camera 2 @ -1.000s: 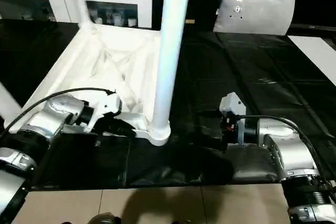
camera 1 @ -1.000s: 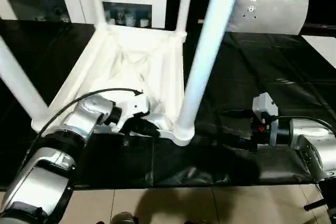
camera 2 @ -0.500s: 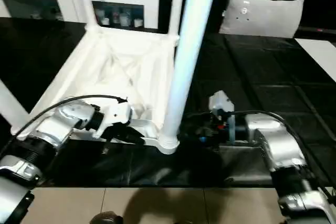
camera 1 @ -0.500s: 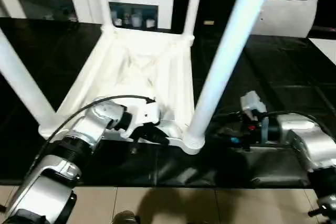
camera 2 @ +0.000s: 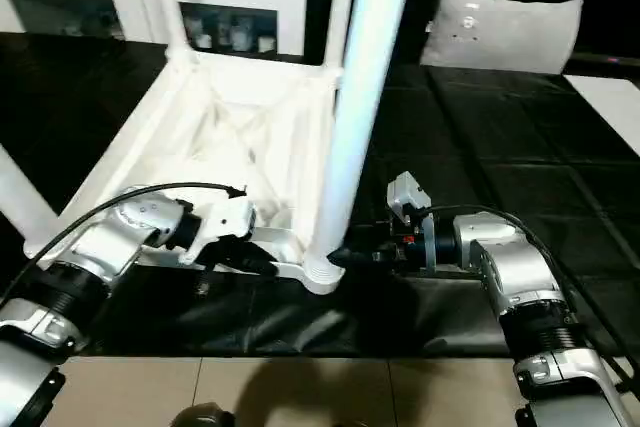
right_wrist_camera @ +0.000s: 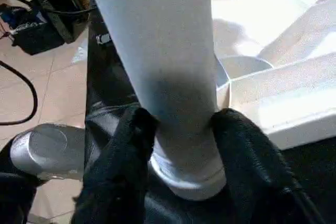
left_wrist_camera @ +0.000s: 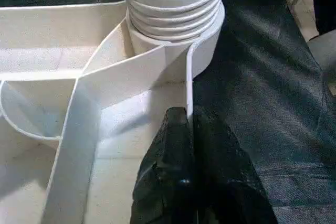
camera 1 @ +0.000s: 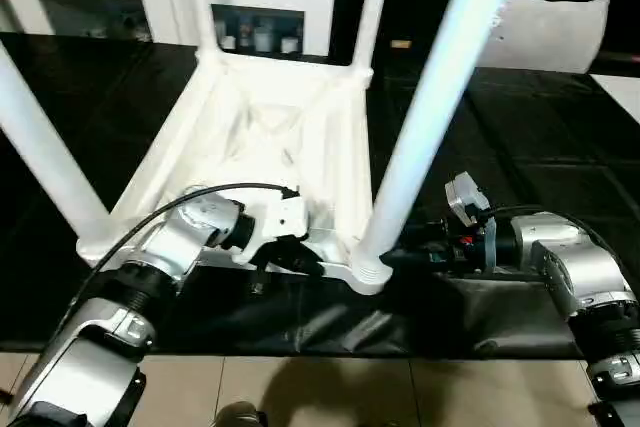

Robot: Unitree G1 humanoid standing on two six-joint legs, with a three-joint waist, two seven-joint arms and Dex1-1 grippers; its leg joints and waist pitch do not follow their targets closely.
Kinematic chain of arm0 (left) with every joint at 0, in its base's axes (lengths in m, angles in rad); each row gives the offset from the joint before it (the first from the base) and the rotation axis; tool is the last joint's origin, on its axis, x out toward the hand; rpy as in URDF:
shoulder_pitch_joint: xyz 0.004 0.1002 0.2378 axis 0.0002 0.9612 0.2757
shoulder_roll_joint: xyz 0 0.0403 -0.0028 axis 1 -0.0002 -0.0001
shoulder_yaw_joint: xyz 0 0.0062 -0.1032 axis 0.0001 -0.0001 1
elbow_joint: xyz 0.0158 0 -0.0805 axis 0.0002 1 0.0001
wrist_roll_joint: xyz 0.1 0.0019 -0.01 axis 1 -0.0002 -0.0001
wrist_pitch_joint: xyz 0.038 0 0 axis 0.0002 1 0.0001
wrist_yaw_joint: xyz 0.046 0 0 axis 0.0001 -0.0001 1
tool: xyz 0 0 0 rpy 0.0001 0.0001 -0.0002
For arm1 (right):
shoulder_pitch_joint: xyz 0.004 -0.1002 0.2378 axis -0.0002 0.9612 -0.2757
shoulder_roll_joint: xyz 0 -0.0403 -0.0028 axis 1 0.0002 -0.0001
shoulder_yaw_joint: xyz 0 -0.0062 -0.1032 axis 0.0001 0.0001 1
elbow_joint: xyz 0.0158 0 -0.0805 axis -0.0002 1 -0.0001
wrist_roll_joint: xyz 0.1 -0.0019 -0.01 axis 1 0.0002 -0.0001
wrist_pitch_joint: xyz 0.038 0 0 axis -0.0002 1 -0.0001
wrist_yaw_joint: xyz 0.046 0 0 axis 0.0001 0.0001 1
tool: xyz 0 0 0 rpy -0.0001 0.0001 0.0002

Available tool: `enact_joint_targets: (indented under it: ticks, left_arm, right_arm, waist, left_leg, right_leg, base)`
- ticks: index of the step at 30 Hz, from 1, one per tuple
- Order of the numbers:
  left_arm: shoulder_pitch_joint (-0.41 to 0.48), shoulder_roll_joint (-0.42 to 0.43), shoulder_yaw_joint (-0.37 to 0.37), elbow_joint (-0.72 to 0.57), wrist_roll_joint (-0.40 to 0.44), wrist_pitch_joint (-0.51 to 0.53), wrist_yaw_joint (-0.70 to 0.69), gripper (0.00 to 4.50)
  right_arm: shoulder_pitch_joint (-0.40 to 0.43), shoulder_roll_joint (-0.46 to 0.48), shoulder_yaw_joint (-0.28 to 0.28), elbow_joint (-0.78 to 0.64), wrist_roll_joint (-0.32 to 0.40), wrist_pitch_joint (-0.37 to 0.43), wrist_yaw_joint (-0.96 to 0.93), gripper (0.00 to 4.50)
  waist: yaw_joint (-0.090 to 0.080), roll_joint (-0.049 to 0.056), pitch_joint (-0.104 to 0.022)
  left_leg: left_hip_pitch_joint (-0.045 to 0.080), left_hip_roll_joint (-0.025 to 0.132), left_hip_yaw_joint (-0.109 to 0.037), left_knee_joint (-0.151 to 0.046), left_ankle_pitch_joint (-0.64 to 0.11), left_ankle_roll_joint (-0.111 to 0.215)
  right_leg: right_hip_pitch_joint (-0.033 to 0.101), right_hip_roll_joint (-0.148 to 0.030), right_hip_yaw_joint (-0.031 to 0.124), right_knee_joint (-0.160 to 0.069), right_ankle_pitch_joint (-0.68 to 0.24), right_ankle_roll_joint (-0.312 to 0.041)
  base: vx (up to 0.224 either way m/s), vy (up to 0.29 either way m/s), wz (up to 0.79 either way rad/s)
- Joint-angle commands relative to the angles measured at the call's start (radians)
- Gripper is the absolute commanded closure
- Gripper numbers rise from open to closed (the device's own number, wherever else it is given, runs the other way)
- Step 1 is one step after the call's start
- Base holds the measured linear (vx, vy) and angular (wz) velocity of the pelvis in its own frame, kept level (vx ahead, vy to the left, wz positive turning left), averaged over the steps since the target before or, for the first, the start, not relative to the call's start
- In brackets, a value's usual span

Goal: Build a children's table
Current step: Rotate leg to tighten

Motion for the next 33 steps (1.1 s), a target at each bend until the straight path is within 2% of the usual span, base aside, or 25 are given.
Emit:
enact_joint_targets:
  ticks: [1,3,5,6,7,8,10,11,14,18,19,21,24,29,33]
  left_arm:
    - [0.012,-0.019,-0.028,-0.016,0.017,0.009,0.01,4.5]
    - [0.016,-0.017,-0.028,-0.021,0.019,0.012,0.012,4.5]
    - [0.017,-0.016,-0.027,-0.021,0.022,0.009,0.018,4.5]
    - [0.017,-0.016,-0.025,-0.021,0.021,0.011,0.02,4.5]
    - [0.017,-0.016,-0.025,-0.021,0.021,0.011,0.02,4.5]
    - [0.018,-0.016,-0.025,-0.02,0.021,0.011,0.02,4.5]
    - [0.018,-0.016,-0.024,-0.019,0.022,0.011,0.02,4.5]
    - [0.019,-0.016,-0.024,-0.021,0.023,0.013,0.019,4.5]
    - [0.02,-0.015,-0.024,-0.023,0.025,0.014,0.019,4.5]
    - [0.02,-0.013,-0.025,-0.023,0.027,0.015,0.02,4.5]
    - [0.02,-0.013,-0.025,-0.023,0.027,0.015,0.02,4.5]
    - [0.021,-0.011,-0.024,-0.021,0.028,0.015,0.019,4.5]
    - [0.022,-0.01,-0.023,-0.022,0.027,0.019,0.017,4.5]
    - [0.025,-0.011,-0.02,-0.027,0.022,0.039,0.013,4.5]
    - [0.032,-0.029,-0.004,-0.047,0.004,0.119,0.034,4.5]
  right_arm:
    - [-0.004,0.017,0.018,-0.005,-0.02,-0.034,-0.014,2.73]
    - [-0.008,0.023,0.011,0.013,-0.035,-0.055,-0.052,2.73]
    - [-0.008,0.021,-0.002,-0.001,0.004,0.006,-0.026,2.34]
    - [-0.006,0.021,-0.005,-0.013,0.019,0.031,-0.019,2.34]
    - [-0.006,0.021,-0.005,-0.013,0.019,0.031,-0.019,2.31]
    - [-0.006,0.022,-0.007,-0.019,0.027,0.041,-0.012,2.09]
    - [-0.005,0.024,-0.006,-0.024,0.025,0.039,-0.014,1.97]
    - [-0.006,0.031,-0.001,-0.018,0.006,0.011,-0.026,1.91]
    - [-0.009,0.039,0.006,0.0,-0.024,-0.028,-0.044,1.54]
    - [-0.014,0.038,0.012,0.009,-0.028,-0.029,-0.047,1.54]
    - [-0.014,0.038,0.012,0.008,-0.028,-0.028,-0.047,1.87]
    - [-0.015,0.035,0.008,0.007,-0.003,0.006,-0.023,1.91]
    - [-0.01,0.033,0.004,-0.002,0.001,0.015,-0.02,2.25]
    - [0.007,0.036,0.0,-0.023,0.016,0.037,-0.011,2.4]
    - [0.053,0.049,0.001,-0.076,0.033,0.062,-0.034,2.43]
  waist:
    - [-0.002,-0.001,-0.078]
    - [-0.004,-0.002,-0.077]
    - [-0.005,0.002,-0.076]
    - [-0.005,0.002,-0.077]
    - [-0.005,0.002,-0.077]
    - [-0.003,0.002,-0.079]
    - [-0.002,0.004,-0.081]
    - [-0.002,0.003,-0.082]
    - [-0.001,0.004,-0.083]
    - [-0.001,0.004,-0.082]
    - [-0.001,0.005,-0.081]
    - [-0.001,0.004,-0.081]
    - [0.0,0.004,-0.081]
    - [-0.001,0.004,-0.081]
    - [0.001,0.003,-0.082]
  left_leg:
    - [0.012,0.068,-0.029,-0.07,-0.197,0.023]
    - [0.015,0.068,-0.03,-0.072,-0.206,0.017]
    - [0.016,0.068,-0.031,-0.073,-0.214,0.019]
    - [0.017,0.069,-0.03,-0.072,-0.213,0.021]
    - [0.017,0.069,-0.03,-0.072,-0.214,0.022]
    - [0.019,0.07,-0.03,-0.072,-0.212,0.022]
    - [0.016,0.071,-0.03,-0.071,-0.202,0.021]
    - [0.015,0.071,-0.029,-0.071,-0.187,0.025]
    - [0.016,0.07,-0.027,-0.069,-0.182,0.027]
    - [0.015,0.07,-0.028,-0.072,-0.191,0.021]
    - [0.016,0.07,-0.028,-0.072,-0.192,0.021]
    - [0.016,0.07,-0.028,-0.072,-0.201,0.021]
    - [0.015,0.07,-0.028,-0.072,-0.192,0.024]
    - [0.015,0.07,-0.028,-0.072,-0.192,0.024]
    - [0.015,0.071,-0.028,-0.072,-0.183,0.027]
  right_leg:
    - [0.051,-0.091,0.061,-0.084,-0.334,-0.167]
    - [0.048,-0.091,0.061,-0.086,-0.352,-0.162]
    - [0.05,-0.088,0.06,-0.087,-0.362,-0.162]
    - [0.049,-0.088,0.06,-0.088,-0.359,-0.162]
    - [0.049,-0.088,0.06,-0.087,-0.354,-0.164]
    - [0.049,-0.088,0.06,-0.085,-0.342,-0.168]
    - [0.049,-0.088,0.061,-0.08,-0.308,-0.178]
    - [0.05,-0.088,0.062,-0.075,-0.265,-0.189]
    - [0.048,-0.089,0.062,-0.074,-0.257,-0.195]
    - [0.05,-0.089,0.061,-0.076,-0.27,-0.191]
    - [0.05,-0.089,0.062,-0.076,-0.273,-0.19]
    - [0.049,-0.09,0.062,-0.079,-0.292,-0.183]
    - [0.05,-0.09,0.062,-0.079,-0.291,-0.18]
    - [0.049,-0.09,0.062,-0.078,-0.285,-0.183]
    - [0.05,-0.089,0.062,-0.075,-0.266,-0.189]
  base:
    - [0.0,0.0,0.0]
    - [0.0,0.0,0.0]
    - [0.0,0.0,0.0]
    - [0.0,0.0,0.0]
    - [0.0,0.0,0.0]
    - [0.0,0.0,0.0]
    - [0.0,0.0,0.0]
    - [0.0,0.0,0.0]
    - [0.0,0.0,0.0]
    - [0.0,0.0,0.0]
    - [0.0,0.0,0.0]
    - [0.0,0.0,0.0]
    - [0.0,0.0,0.0]
    - [0.0,0.0,0.0]
    - [0.0,0.0,0.0]
